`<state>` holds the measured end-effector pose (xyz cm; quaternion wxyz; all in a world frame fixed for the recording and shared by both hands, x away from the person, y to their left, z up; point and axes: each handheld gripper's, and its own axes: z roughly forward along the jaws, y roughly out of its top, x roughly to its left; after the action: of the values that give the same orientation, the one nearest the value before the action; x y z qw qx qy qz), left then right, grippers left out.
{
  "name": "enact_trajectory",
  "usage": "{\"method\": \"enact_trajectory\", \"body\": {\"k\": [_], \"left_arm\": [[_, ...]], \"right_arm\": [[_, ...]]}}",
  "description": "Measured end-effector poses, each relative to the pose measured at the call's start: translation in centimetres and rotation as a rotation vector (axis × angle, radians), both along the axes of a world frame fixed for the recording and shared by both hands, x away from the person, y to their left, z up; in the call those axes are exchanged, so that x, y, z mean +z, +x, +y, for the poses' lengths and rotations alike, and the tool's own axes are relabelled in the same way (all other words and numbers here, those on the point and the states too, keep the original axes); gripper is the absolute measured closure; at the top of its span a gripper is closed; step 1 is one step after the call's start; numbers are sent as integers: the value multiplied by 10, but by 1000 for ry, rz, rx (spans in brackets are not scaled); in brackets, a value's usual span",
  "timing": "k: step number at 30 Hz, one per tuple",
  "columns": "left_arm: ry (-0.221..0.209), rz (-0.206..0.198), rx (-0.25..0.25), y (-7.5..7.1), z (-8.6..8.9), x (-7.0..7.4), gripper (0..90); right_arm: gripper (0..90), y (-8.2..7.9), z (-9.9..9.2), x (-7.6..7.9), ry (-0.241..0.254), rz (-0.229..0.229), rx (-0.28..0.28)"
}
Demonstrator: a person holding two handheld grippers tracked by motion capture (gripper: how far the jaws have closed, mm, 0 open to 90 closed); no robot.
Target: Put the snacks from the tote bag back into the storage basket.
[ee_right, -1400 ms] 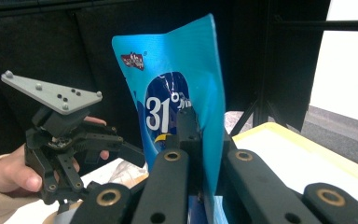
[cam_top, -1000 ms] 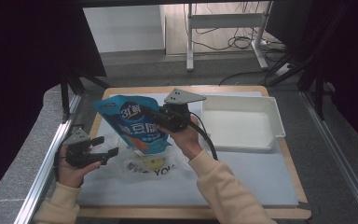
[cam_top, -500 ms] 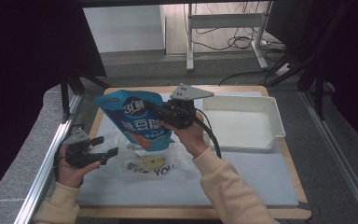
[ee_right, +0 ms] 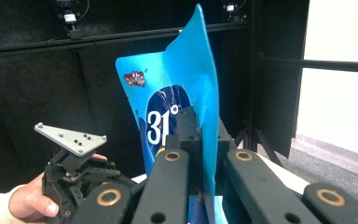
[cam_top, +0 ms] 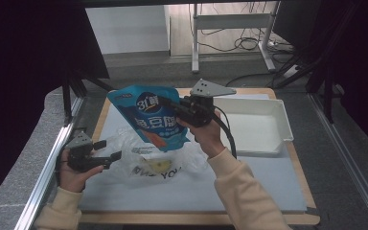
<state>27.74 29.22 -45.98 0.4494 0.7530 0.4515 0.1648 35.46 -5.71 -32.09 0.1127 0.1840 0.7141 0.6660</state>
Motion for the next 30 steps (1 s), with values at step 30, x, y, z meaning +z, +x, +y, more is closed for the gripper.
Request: {"method": "enact_trajectory", "body": {"k": [30], "left_arm": [[-5,1,-8,0,-2,1,194]], "right_arm": [[887,5,-39,25,33,-32,-80]]}}
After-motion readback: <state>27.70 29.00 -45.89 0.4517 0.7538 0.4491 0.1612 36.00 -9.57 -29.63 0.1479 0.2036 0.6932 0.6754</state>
